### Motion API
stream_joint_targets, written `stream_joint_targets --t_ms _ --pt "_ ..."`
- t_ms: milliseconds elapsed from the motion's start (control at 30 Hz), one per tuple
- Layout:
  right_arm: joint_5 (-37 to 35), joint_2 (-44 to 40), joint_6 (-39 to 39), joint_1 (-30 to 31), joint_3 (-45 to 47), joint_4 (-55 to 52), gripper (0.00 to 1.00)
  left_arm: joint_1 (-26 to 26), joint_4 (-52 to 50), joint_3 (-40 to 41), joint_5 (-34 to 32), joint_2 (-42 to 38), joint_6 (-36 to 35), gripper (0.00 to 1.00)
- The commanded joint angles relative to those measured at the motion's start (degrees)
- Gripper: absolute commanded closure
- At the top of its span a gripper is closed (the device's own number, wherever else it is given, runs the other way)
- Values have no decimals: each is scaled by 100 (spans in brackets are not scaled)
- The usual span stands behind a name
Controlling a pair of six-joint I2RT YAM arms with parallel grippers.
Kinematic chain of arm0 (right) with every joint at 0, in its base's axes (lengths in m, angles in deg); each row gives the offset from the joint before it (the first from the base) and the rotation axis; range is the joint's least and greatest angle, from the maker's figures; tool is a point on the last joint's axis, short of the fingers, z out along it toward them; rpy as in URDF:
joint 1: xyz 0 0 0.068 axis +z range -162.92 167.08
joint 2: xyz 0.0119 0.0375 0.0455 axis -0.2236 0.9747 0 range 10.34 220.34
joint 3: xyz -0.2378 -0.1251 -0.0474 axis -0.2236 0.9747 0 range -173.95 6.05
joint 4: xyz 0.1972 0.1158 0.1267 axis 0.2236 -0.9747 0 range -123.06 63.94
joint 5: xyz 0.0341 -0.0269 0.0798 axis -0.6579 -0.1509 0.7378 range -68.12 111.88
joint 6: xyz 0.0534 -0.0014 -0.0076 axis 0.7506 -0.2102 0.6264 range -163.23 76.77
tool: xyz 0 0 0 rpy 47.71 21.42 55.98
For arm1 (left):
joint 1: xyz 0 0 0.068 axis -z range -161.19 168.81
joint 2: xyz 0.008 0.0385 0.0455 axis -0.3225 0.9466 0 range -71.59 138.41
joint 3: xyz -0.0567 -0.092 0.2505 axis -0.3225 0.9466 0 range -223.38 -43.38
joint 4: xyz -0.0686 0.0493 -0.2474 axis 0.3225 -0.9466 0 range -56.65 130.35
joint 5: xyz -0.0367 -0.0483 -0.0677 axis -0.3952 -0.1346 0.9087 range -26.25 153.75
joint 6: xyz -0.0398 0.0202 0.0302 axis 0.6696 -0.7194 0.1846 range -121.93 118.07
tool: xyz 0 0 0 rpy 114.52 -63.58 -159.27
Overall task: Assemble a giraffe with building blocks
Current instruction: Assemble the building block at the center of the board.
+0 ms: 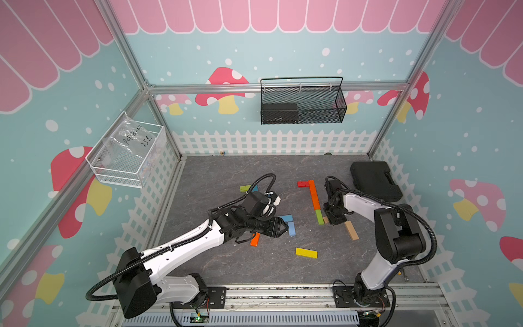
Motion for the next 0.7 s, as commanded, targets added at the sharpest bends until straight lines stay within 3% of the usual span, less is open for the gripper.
stream_joint_targets --t_ms 0,667 --pt "68 -13 246 56 170 -126 60 -35 -46 51 -82 -129 -123 40" --pt "271 -81 558 91 336 71 68 -52 -65 113 -122 -209 -136 40"
